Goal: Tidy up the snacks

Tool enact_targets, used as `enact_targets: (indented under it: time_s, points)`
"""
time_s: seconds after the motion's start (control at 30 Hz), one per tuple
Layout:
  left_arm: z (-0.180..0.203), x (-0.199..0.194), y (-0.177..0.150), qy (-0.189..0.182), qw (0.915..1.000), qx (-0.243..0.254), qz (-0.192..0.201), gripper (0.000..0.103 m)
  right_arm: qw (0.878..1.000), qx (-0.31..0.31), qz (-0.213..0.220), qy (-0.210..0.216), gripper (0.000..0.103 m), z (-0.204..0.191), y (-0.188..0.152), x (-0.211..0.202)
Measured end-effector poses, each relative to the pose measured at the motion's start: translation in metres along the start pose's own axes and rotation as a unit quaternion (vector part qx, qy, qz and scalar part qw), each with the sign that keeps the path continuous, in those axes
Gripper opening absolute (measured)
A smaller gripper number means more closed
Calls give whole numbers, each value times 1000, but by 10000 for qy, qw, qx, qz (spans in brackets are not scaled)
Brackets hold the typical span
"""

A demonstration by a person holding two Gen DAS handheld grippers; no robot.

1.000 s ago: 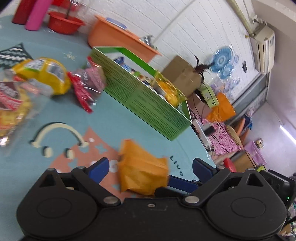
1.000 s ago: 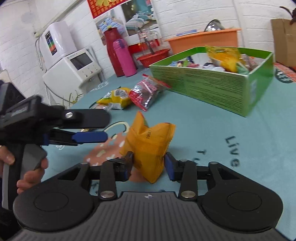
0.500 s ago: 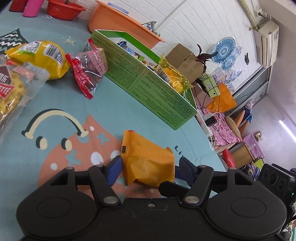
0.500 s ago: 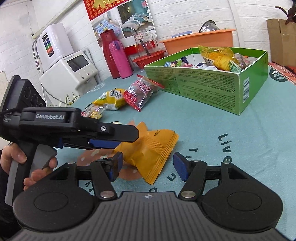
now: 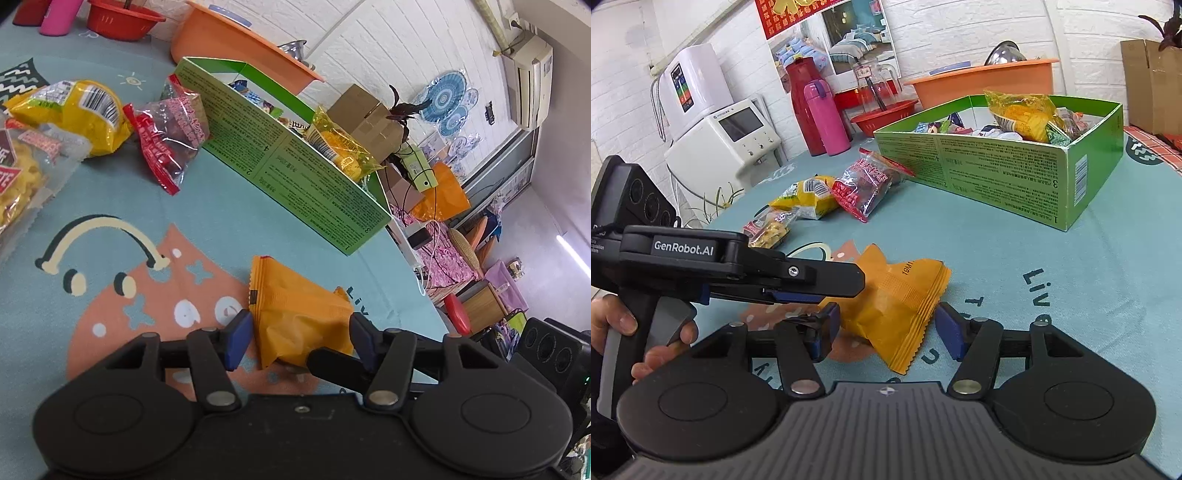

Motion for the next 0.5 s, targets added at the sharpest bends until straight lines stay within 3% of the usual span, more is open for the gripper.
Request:
enact_targets:
  time_s: [0.03,0.1,0.13,0.3,0.5]
  points:
    - [2,2,-1,80,10000,54,-7,66,10000,-9,19,-16,90,-1,0,1]
    - [3,4,-1,122,9999,35,5,59,10000,17,27,39,75,-1,0,2]
    - [3,4,-1,157,9999,11,12,56,10000,11,35,30,74,-1,0,2]
    - [11,-6,4,142,9997,61,211,56,10000,-18,98,-8,59,0,3,-5]
    - [33,-15,25,141,9977,422,507,56,9987,-159,490,-44,57,-1,21,-20]
Point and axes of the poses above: each gripper's, at about its wrist camera, not at the fingertips, and x roughly the way its jaws point, z to its right, y to its top, the point moved 1 cm from there along x, roughly the way its jaws point, and after that the axes turned 6 degrees about -z, right-handed, at the moved point
